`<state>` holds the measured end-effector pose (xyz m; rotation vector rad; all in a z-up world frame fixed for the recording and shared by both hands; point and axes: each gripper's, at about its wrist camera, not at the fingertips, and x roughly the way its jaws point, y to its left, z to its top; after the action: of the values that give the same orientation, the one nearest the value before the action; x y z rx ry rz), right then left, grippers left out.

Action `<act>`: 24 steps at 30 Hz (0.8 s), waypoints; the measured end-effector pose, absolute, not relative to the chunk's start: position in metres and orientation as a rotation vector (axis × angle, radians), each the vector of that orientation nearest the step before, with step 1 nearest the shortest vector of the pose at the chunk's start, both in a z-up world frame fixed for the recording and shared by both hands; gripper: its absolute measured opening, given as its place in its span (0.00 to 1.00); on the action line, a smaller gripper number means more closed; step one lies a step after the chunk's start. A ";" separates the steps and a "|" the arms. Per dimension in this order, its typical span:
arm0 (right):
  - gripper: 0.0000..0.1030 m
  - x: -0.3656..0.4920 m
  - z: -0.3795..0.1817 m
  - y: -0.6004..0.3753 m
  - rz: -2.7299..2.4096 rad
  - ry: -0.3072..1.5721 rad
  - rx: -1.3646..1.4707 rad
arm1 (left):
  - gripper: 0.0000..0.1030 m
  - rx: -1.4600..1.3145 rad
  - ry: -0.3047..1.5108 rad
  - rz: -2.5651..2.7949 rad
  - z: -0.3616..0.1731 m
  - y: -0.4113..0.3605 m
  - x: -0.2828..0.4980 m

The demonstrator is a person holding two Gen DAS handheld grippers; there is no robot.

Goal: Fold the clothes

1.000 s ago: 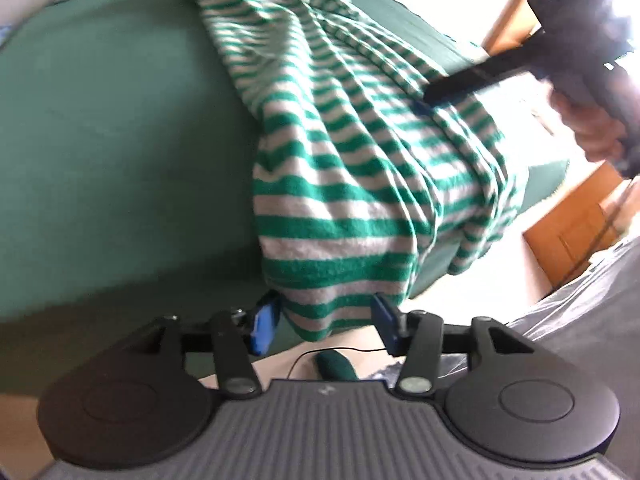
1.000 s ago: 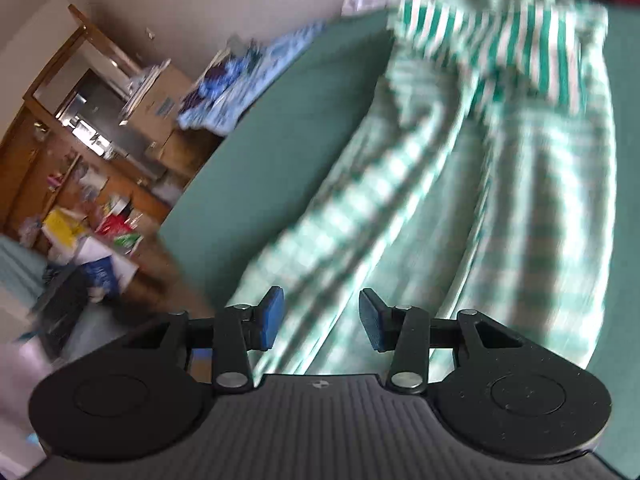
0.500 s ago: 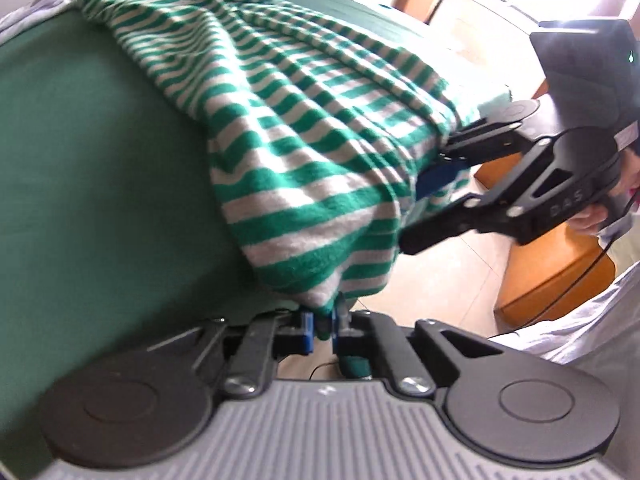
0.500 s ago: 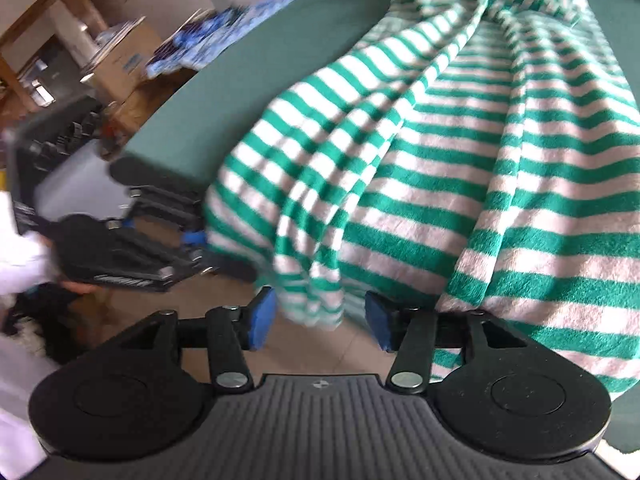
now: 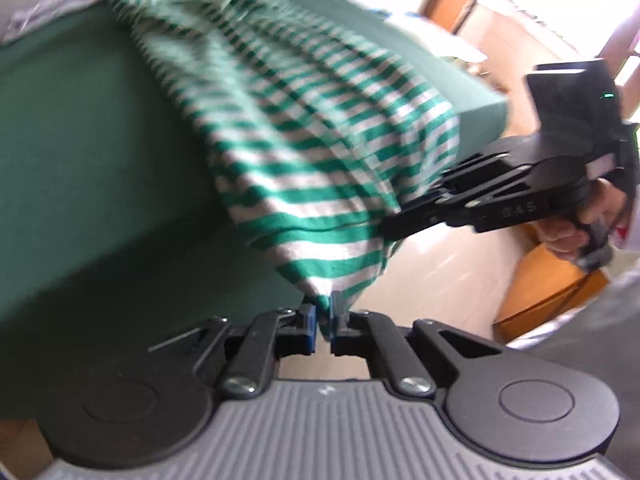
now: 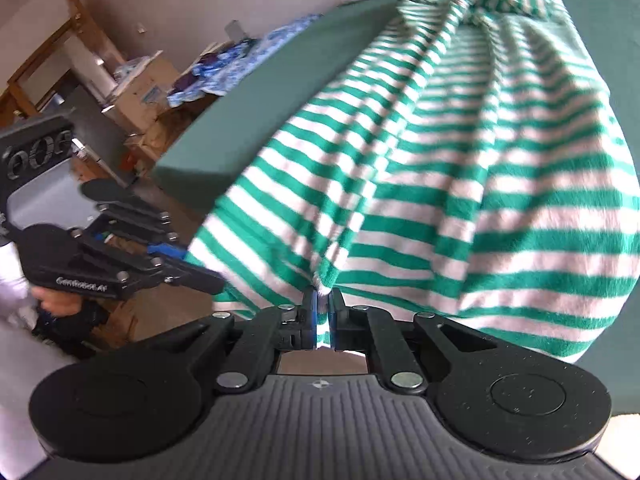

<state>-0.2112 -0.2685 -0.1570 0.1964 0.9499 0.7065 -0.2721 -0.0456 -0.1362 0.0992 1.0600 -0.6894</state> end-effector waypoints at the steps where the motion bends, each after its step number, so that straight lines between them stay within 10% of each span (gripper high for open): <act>1: 0.07 -0.208 -0.161 -0.268 0.690 0.953 0.191 | 0.01 0.097 1.093 -0.671 -0.143 -0.046 -0.267; 6: 0.18 -0.205 -0.162 -0.273 0.671 0.952 0.175 | 0.05 0.191 1.103 -0.638 -0.139 -0.036 -0.272; 11: 0.34 -0.208 -0.153 -0.278 0.695 0.900 0.176 | 0.67 0.248 0.981 -0.631 -0.127 -0.048 -0.259; 15: 0.36 -0.200 -0.167 -0.264 0.696 0.906 0.176 | 0.63 0.197 1.047 -0.650 -0.148 -0.055 -0.232; 18: 0.29 -0.194 -0.172 -0.258 0.685 0.911 0.238 | 0.38 0.211 1.039 -0.659 -0.156 -0.063 -0.231; 20: 0.06 -0.193 -0.172 -0.256 0.660 0.918 0.261 | 0.07 0.208 1.052 -0.692 -0.153 -0.067 -0.235; 24: 0.06 -0.205 -0.155 -0.265 0.704 0.922 0.256 | 0.06 0.149 1.032 -0.789 -0.131 -0.066 -0.256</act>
<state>-0.2048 -0.2652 -0.1547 0.2563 0.9220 0.7039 -0.2560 -0.0660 -0.1307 0.1490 1.0322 -0.7887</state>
